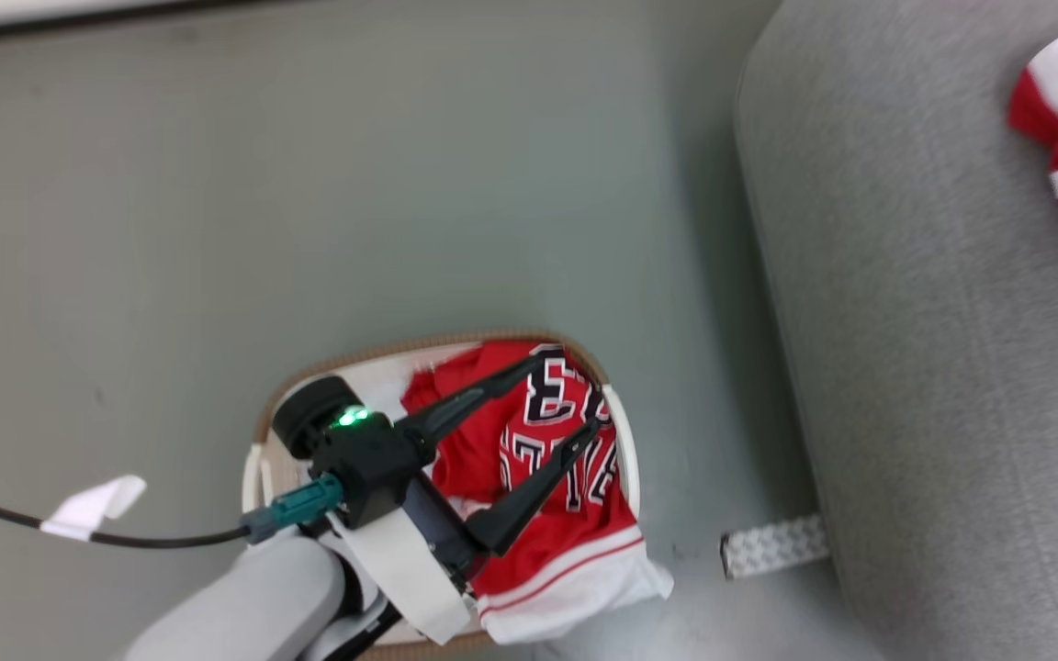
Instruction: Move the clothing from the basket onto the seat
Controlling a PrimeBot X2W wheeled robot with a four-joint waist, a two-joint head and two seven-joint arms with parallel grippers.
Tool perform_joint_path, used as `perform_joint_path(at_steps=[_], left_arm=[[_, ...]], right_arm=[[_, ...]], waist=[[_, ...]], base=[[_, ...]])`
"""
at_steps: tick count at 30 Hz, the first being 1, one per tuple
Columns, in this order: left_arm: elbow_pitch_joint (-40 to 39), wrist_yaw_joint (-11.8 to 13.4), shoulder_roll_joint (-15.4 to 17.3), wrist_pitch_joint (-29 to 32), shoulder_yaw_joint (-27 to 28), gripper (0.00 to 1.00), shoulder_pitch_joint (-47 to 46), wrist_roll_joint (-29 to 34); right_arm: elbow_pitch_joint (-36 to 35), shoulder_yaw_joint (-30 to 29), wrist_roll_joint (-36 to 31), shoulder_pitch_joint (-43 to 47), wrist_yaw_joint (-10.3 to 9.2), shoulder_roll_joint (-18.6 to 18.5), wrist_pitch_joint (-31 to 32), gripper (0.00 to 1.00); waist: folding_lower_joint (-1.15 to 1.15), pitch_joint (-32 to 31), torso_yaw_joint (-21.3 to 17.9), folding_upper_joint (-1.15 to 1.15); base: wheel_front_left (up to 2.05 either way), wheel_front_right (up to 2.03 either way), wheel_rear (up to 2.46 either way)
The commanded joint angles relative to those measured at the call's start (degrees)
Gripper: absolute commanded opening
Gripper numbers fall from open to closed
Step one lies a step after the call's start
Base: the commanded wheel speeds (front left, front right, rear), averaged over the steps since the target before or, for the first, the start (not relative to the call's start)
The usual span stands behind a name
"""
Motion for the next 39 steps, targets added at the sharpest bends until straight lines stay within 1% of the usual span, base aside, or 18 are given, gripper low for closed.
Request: perform_joint_path(at_steps=[1,3,5,10,14,18,20,25,30,34,39], left_arm=[[0.8,0.3,-0.2,-0.6,0.1,1.00,1.0,-0.6],[2.1,0.6,-1.3,-0.8,-0.1,1.00,1.9,-1.2],[3.6,1.1,-2.1,-1.0,0.2,1.00,2.8,-1.9],[6.9,2.3,-4.0,-1.5,2.1,1.00,4.7,-4.2],[8.6,3.5,-5.2,-1.8,4.6,1.00,5.6,-5.3],[9.6,5.1,-5.5,-1.9,7.8,1.00,6.9,-5.9],[9.9,5.9,-5.3,-1.9,9.5,1.00,7.7,-6.1],[10.7,8.3,-4.5,-1.9,15.4,1.00,11.2,-5.7],[10.7,9.9,-4.6,-1.9,22.4,1.00,16.0,-4.9],[10.5,9.8,-5.6,-1.9,27.6,1.00,20.4,-2.8],[10.0,8.9,-8.3,-1.9,34.2,1.00,25.0,0.1]], right_arm=[[0.0,0.8,0.7,1.3,-0.14,-1.1,0.4,1.00],[0.3,3.3,2.3,3.1,-0.14,-2.5,1.4,1.00],[0.4,6.2,4.2,5.0,-0.14,-4.6,2.0,1.00],[-0.4,13.3,11.8,9.6,-0.14,-10.2,-0.3,1.00],[-2.2,18.8,19.3,12.1,-0.14,-14.3,-3.6,1.00],[-4.3,24.0,25.6,15.1,-0.14,-16.6,-7.1,1.00],[-6.0,25.7,27.6,16.5,-0.14,-17.0,-10.1,1.00],[-9.6,28.1,30.6,21.3,-0.14,-13.8,-16.6,1.00],[-14.6,27.9,29.8,26.7,-0.14,-8.4,-23.6,1.00],[-18.3,27.5,27.9,32.7,-0.14,-4.7,-29.8,1.00],[-21.4,28.0,25.5,39.9,-0.14,0.1,-35.8,1.00]], waist=[[-0.01,-4.1,-0.2,0.00],[-0.01,-7.1,-0.2,0.00],[-0.01,-10.1,0.0,0.00],[-0.01,-17.7,0.9,0.00],[-0.01,-22.7,2.3,0.00],[-0.01,-26.8,3.7,0.00],[-0.01,-28.3,4.5,0.00],[-0.01,-31.2,6.3,0.00],[-0.01,-32.3,7.9,0.00],[-0.01,-32.8,9.2,0.00],[-0.01,-33.0,10.1,0.00]], base=[[0.00,0.00,0.00],[0.00,0.00,0.00],[0.00,0.00,0.00],[0.00,0.00,0.00],[0.00,0.00,0.00],[0.00,0.00,0.00],[0.00,0.00,0.00],[0.00,0.00,0.00],[0.00,0.00,0.00],[0.00,0.00,0.00],[0.00,0.00,0.00]])
